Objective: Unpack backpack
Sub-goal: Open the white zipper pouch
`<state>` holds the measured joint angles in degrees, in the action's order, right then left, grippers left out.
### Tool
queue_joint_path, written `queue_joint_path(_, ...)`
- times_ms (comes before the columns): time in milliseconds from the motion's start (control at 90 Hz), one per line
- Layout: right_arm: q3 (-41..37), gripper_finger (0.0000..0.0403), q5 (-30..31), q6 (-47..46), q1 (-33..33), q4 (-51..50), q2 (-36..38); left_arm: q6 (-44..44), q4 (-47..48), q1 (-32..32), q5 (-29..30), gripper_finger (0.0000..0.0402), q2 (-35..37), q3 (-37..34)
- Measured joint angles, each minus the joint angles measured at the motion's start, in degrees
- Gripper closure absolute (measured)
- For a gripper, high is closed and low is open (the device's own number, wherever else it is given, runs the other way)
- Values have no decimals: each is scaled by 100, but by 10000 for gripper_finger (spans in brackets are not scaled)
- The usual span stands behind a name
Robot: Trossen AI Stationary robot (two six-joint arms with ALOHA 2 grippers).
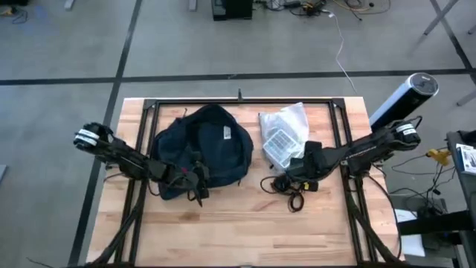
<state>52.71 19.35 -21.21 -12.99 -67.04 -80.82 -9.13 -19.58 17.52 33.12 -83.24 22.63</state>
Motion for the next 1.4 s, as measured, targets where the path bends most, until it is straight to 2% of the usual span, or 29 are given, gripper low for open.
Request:
queue_joint_path(178, -530, 198, 743, 61, 112, 812, -4, 15, -20, 0, -2, 247, -2, 0)
queue_joint_path(256, -655, 215, 833, 17, 205, 1233, -4, 20, -42, 0, -4, 247, -2, 0)
queue_joint_path(333, -703, 265, 870, 86, 249, 1595, -9, 56, -135, 0, -4, 247, -2, 0)
queue_joint_path(433, -702, 366, 1166, 397, 249, 1844, -3, 224, -375, 0, -4, 247, -2, 0)
queue_joint_path(478, -678, 386, 1387, 464, 249, 1805, 27, 267, -491, 0, -4, 247, -2, 0)
queue_joint_path(667, -210, 400, 2581, 491, 206, 1371, 557, 349, -761, 0, -138, 247, -4, 2)
queue_joint_path(767, 157, 401, 2865, 652, 126, 1400, 1018, 603, -1122, 0, -303, 246, -4, 2)
queue_joint_path(967, 775, 403, 2872, 989, 8, 1534, 1897, 1586, -2011, 0, -505, 237, -4, 3)
queue_joint_path(1200, 896, 403, 2798, 2250, -129, 3294, 2591, 2285, -2231, -83, -492, 222, -4, 237)
queue_joint_path(1311, 900, 403, 2380, 2910, -129, 4011, 2685, 2585, -2233, -94, -476, 213, -38, 406)
queue_joint_path(1400, 937, 403, 2007, 3236, -128, 4200, 2669, 2876, -2202, -125, -476, 206, -40, 572)
